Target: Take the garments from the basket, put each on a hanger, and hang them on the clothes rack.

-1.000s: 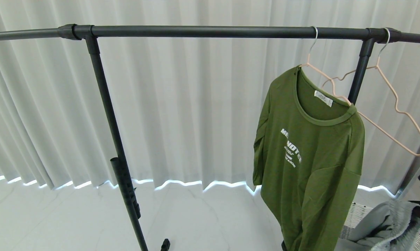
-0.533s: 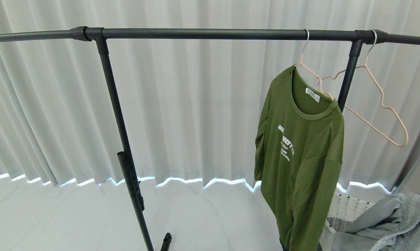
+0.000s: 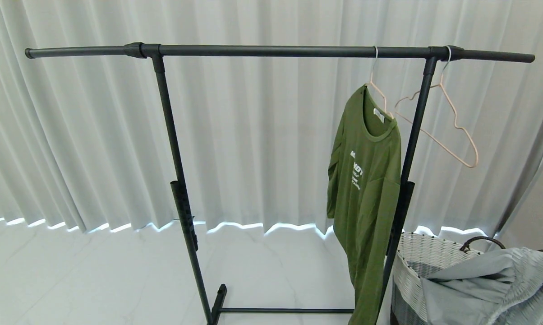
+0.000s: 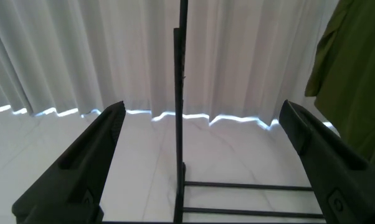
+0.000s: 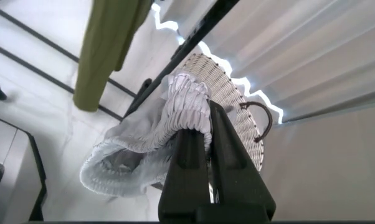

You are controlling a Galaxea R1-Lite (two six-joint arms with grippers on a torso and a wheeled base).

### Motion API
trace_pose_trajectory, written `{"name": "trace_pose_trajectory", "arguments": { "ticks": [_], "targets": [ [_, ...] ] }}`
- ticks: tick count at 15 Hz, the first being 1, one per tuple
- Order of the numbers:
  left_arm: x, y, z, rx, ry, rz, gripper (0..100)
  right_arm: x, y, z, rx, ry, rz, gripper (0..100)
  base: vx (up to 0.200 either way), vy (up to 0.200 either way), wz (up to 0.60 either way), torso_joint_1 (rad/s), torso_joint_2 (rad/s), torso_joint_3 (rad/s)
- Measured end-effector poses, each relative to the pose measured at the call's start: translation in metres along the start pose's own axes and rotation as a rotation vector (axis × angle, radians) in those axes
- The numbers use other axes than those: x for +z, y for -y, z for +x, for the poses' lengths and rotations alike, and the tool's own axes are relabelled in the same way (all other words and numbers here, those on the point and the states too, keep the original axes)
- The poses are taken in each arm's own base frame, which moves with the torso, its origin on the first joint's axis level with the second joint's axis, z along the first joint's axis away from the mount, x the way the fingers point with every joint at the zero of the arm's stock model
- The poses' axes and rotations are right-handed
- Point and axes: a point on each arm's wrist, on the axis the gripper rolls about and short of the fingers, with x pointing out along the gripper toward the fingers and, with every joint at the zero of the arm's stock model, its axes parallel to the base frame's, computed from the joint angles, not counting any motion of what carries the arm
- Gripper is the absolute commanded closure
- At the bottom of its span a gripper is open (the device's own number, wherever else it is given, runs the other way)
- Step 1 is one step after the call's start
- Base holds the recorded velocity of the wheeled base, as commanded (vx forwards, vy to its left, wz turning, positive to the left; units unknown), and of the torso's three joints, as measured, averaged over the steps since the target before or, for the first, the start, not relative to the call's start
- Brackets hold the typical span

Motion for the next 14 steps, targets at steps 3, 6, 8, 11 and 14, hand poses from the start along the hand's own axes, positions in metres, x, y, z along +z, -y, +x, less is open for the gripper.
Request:
{"name": "trace_pose_trajectory", "arguments": {
  "ticks": [3, 6, 8, 11, 14],
  "targets": [
    [0.000, 0.000, 0.000, -0.012, 0.000, 0.046, 0, 0.002, 0.000, -0.002, 0.008, 0.016, -0.007, 100, 0.000, 0.000, 0.00, 0.000, 0.00, 0.000],
    [0.001, 0.001, 0.000, -0.031, 0.012, 0.037, 0, 0.010, 0.001, -0.005, 0.019, 0.051, -0.014, 100, 0.000, 0.000, 0.00, 0.000, 0.00, 0.000],
    [0.020, 0.002, -0.004, -0.117, 0.074, -0.003, 0, 0.017, 0.000, -0.007, 0.037, 0.082, -0.027, 100, 0.000, 0.000, 0.00, 0.000, 0.00, 0.000],
    [0.070, 0.002, -0.005, -0.211, 0.108, -0.047, 0, 0.034, 0.001, -0.010, 0.078, 0.145, -0.024, 100, 0.000, 0.000, 0.00, 0.000, 0.00, 0.000],
    [0.121, 0.003, 0.020, -0.347, 0.035, -0.025, 0, 0.070, 0.009, -0.014, 0.105, 0.243, 0.003, 100, 0.000, 0.000, 0.00, 0.000, 0.00, 0.000]
  ]
}}
